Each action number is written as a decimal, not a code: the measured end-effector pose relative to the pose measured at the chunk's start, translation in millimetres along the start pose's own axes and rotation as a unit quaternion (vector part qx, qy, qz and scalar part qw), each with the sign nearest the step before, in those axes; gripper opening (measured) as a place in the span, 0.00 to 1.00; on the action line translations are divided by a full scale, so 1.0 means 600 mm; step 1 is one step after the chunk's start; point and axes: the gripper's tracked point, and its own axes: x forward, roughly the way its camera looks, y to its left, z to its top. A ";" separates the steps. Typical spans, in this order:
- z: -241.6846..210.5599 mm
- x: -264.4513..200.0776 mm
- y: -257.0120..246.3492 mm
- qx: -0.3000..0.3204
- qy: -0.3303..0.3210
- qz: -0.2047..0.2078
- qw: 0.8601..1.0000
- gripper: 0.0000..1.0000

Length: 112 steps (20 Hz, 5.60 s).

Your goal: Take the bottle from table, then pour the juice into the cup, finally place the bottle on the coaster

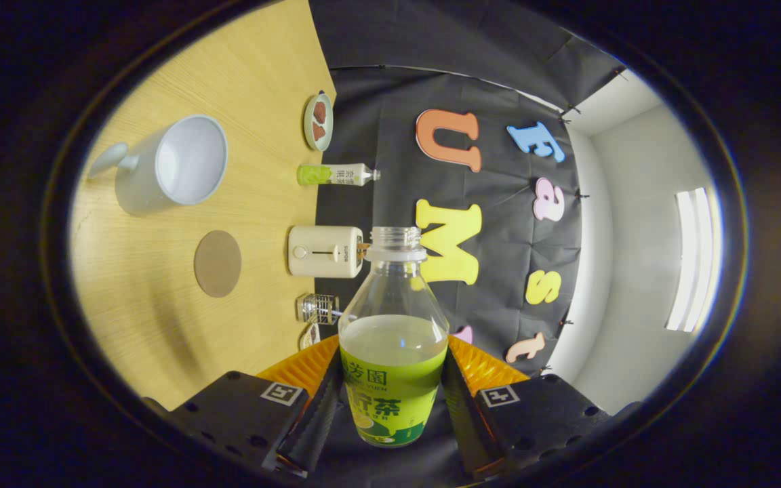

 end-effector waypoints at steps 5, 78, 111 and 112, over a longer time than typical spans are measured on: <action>0.012 -0.005 -0.015 -0.039 -0.001 -0.018 0.999 0.80; 0.108 -0.052 -0.157 -0.273 -0.060 -0.202 0.939 0.80; -0.304 -0.008 -0.071 0.406 0.066 -0.046 0.910 0.80; -0.312 -0.005 -0.062 0.421 0.064 -0.040 0.904 0.80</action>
